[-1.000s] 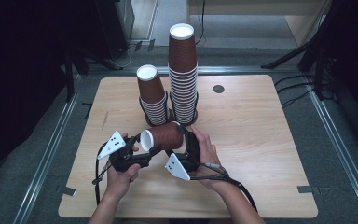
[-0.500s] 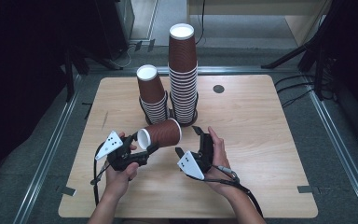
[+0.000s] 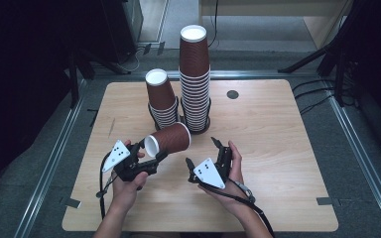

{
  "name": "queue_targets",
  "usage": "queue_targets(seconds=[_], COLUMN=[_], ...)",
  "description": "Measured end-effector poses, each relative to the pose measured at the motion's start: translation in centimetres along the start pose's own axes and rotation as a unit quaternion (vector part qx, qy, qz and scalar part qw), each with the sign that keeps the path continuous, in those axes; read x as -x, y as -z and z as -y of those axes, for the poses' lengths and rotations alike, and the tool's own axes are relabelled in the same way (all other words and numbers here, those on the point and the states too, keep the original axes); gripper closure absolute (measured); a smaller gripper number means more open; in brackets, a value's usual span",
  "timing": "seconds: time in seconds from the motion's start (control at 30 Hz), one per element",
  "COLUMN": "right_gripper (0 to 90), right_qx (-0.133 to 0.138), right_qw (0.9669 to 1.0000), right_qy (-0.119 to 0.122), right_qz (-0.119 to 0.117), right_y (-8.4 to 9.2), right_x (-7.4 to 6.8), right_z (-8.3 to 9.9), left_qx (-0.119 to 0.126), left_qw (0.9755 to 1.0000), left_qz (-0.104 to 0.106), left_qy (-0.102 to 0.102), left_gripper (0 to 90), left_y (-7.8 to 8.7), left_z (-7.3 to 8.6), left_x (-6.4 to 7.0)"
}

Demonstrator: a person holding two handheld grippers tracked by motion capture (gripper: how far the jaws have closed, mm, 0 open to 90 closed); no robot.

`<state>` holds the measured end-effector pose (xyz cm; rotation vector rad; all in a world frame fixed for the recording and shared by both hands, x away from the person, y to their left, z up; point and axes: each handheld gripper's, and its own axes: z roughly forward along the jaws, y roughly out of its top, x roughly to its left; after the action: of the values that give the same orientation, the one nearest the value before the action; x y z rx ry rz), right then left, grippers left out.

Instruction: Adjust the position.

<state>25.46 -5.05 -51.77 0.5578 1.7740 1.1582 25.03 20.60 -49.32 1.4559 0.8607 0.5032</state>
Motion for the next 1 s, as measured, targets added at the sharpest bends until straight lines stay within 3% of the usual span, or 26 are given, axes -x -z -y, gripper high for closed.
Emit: queue_targets(seconds=[0.2, 0.33, 0.43, 0.5, 0.6, 0.83, 1.0], right_gripper=[0.5, 0.8, 1.4, 4.1, 6.1, 6.7, 7.0], right_qx=[-0.013, -0.012, -0.011, -0.009, -0.012, -0.013, -0.015], right_qw=[0.998, 0.993, 0.9905, 0.9873, 0.9798, 0.9741, 0.9668], right_qy=[-0.06, -0.117, -0.136, -0.158, -0.199, -0.225, -0.255], right_qz=[0.016, 0.013, 0.018, 0.016, 0.015, 0.013, 0.006], right_y=[0.2, 0.4, 0.4, 0.4, 0.4, 0.5, 0.5], right_x=[-0.6, -0.8, -0.8, -0.6, -0.3, -0.3, -0.4], right_z=[-0.6, -1.1, -1.3, -1.4, -1.4, -1.4, -1.7], left_qx=[0.008, 0.014, 0.015, 0.016, 0.018, 0.019, 0.02], left_qw=[0.9999, 0.9999, 0.9998, 0.9998, 0.9998, 0.9997, 0.9996], left_qz=[-0.006, -0.006, -0.007, -0.008, -0.01, -0.012, -0.017], left_qy=[-0.003, -0.004, -0.006, -0.007, -0.006, -0.01, -0.014], left_gripper=[23.3, 23.3, 23.3, 23.3, 23.3, 23.3, 23.3], left_y=[-0.1, 0.0, 0.0, 0.0, 0.0, 0.0, 0.1], left_z=[0.2, 0.2, 0.3, 0.3, 0.3, 0.3, 0.3], left_x=[0.0, 0.0, 0.0, 0.0, 0.0, 0.1, 0.1])
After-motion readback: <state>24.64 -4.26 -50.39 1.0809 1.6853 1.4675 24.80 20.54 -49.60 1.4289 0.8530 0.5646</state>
